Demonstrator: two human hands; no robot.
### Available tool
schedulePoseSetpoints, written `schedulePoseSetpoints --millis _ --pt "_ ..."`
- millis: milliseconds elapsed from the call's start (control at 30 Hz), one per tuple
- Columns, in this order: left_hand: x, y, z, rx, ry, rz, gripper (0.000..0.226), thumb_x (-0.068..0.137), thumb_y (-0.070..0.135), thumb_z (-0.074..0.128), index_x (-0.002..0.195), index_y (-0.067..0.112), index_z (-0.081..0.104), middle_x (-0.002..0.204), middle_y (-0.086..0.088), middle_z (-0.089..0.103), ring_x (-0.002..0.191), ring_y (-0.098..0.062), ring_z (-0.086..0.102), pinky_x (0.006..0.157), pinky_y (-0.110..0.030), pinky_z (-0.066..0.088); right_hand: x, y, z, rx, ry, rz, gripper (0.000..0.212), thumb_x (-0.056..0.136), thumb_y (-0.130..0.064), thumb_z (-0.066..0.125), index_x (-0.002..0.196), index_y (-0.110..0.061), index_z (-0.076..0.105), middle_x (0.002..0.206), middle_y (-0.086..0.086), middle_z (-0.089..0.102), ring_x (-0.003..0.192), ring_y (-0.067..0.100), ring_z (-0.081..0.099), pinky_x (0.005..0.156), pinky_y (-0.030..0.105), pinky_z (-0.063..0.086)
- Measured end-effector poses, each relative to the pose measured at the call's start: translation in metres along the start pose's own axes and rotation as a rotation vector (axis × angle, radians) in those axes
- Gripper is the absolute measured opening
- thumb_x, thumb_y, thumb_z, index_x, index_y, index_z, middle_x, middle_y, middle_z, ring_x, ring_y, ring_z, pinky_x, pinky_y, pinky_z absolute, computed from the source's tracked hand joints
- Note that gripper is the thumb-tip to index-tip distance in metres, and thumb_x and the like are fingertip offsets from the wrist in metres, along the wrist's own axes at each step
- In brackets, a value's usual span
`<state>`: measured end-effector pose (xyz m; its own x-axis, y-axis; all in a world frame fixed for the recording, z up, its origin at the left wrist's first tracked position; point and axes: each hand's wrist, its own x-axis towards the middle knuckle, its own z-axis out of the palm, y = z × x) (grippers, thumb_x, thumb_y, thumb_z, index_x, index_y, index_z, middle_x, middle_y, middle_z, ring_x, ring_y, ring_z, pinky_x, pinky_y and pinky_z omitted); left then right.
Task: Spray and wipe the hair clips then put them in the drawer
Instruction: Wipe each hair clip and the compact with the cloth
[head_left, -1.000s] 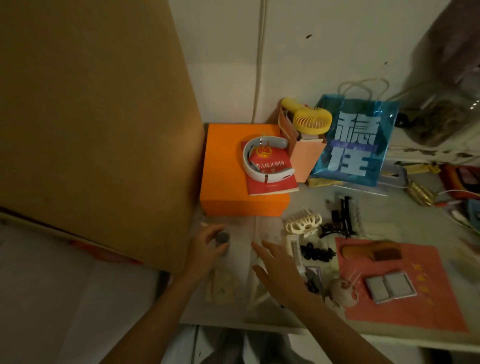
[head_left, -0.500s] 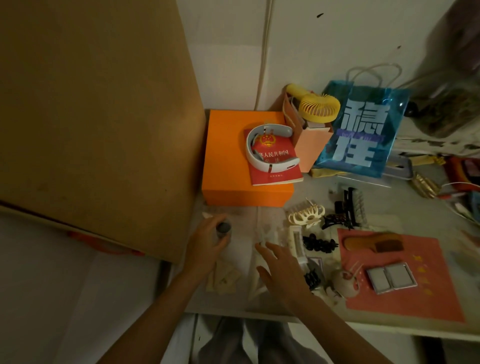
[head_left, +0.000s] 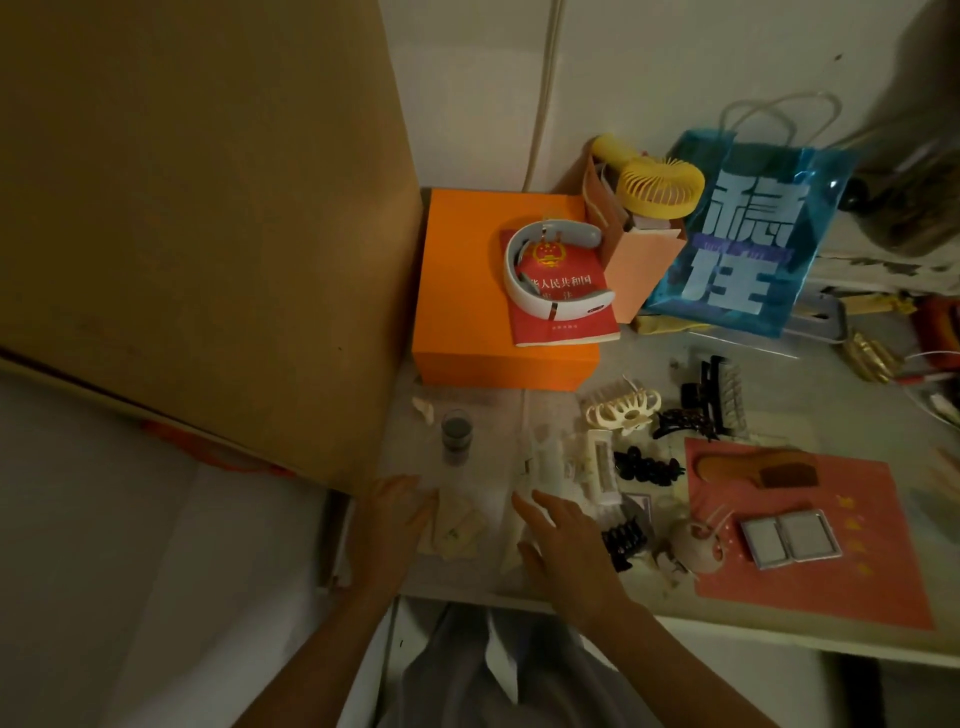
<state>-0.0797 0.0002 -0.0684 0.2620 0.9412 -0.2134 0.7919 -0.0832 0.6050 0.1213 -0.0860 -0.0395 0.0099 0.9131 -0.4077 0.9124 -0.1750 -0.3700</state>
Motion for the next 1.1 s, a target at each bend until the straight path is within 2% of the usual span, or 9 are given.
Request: schedulePoseSetpoints --millis 67,167,233,300,400,467,700,800,1100 --pt "-0.007 -0.006 0.01 -0.032 -0.025 -0.01 0.017 0.092 0.01 0.061 0.103 0.003 0.072 0.104 -0.013 0.069 0.096 -0.029 0.062 0.081 -0.035 0.048 -0.004 0.0 0.006 0.01 -0.013 -0.005 0.053 0.101 -0.035 0.039 0.15 -0.03 0.019 0.158 -0.003 0.019 0.143 0.013 0.018 0.117 0.03 0.017" --pt "-0.013 -0.006 0.026 -0.095 -0.039 -0.175 0.018 0.088 0.016 0.068 0.09 -0.001 0.071 0.093 -0.019 0.067 0.084 -0.033 0.062 0.074 -0.046 0.049 -0.011 0.002 0.015 0.009 -0.036 0.013 0.053 0.101 -0.037 0.038 0.15 -0.031 0.019 0.158 -0.003 0.018 0.144 0.014 0.016 0.117 0.031 0.014" --pt "-0.015 -0.007 0.037 -0.078 -0.018 -0.249 0.026 0.084 0.023 0.072 0.074 -0.001 0.065 0.084 -0.016 0.065 0.075 -0.032 0.061 0.066 -0.043 0.047 -0.016 0.004 0.02 0.013 -0.044 0.026 0.052 0.101 -0.036 0.037 0.15 -0.031 0.019 0.158 -0.002 0.019 0.144 0.015 0.016 0.116 0.031 0.014" --pt "-0.017 -0.01 0.047 -0.122 0.029 -0.291 0.027 0.082 0.022 0.074 0.068 0.001 0.063 0.078 -0.016 0.064 0.071 -0.033 0.06 0.062 -0.041 0.043 -0.02 0.007 0.023 0.018 -0.046 0.025 0.051 0.101 -0.035 0.038 0.15 -0.029 0.022 0.157 -0.001 0.021 0.144 0.015 0.019 0.115 0.03 0.016" --pt "-0.019 -0.013 0.055 -0.15 0.088 -0.311 0.017 0.078 0.02 0.078 0.078 0.004 0.071 0.085 -0.013 0.065 0.074 -0.028 0.061 0.062 -0.037 0.044 -0.026 0.009 0.027 0.026 -0.039 0.028 0.05 0.1 -0.032 0.042 0.148 -0.027 0.029 0.154 -0.001 0.027 0.142 0.016 0.024 0.114 0.029 0.02" --pt "-0.018 -0.014 0.058 -0.132 0.106 -0.303 0.021 0.074 0.02 0.081 0.086 0.004 0.074 0.092 -0.012 0.064 0.078 -0.027 0.061 0.065 -0.035 0.045 -0.029 0.01 0.029 0.042 -0.033 0.036 0.049 0.099 -0.029 0.045 0.146 -0.026 0.032 0.153 0.0 0.029 0.14 0.017 0.027 0.113 0.028 0.022" --pt "-0.012 -0.016 0.066 -0.071 0.132 -0.367 0.013 0.074 0.013 0.079 0.085 0.008 0.076 0.099 -0.014 0.063 0.082 -0.03 0.058 0.068 -0.034 0.044 -0.037 0.01 0.034 0.117 0.004 0.074 0.047 0.096 -0.026 0.053 0.142 -0.021 0.042 0.151 0.006 0.036 0.139 0.025 0.033 0.113 0.035 0.025" --pt "-0.01 -0.018 0.066 -0.061 0.132 -0.359 0.011 0.074 0.01 0.078 0.084 0.008 0.076 0.098 -0.014 0.063 0.081 -0.028 0.058 0.065 -0.032 0.042 -0.039 0.01 0.035 0.122 0.012 0.081 0.047 0.098 -0.029 0.049 0.144 -0.025 0.038 0.153 0.001 0.031 0.141 0.019 0.028 0.115 0.03 0.02" --pt "-0.016 -0.01 0.05 -0.17 0.097 -0.292 0.009 0.081 0.01 0.072 0.09 0.008 0.074 0.098 -0.014 0.065 0.087 -0.03 0.061 0.071 -0.033 0.046 -0.035 0.007 0.022 0.196 0.116 0.071 0.044 0.096 -0.024 0.053 0.139 -0.022 0.046 0.145 0.001 0.041 0.133 0.017 0.038 0.108 0.024 0.026"
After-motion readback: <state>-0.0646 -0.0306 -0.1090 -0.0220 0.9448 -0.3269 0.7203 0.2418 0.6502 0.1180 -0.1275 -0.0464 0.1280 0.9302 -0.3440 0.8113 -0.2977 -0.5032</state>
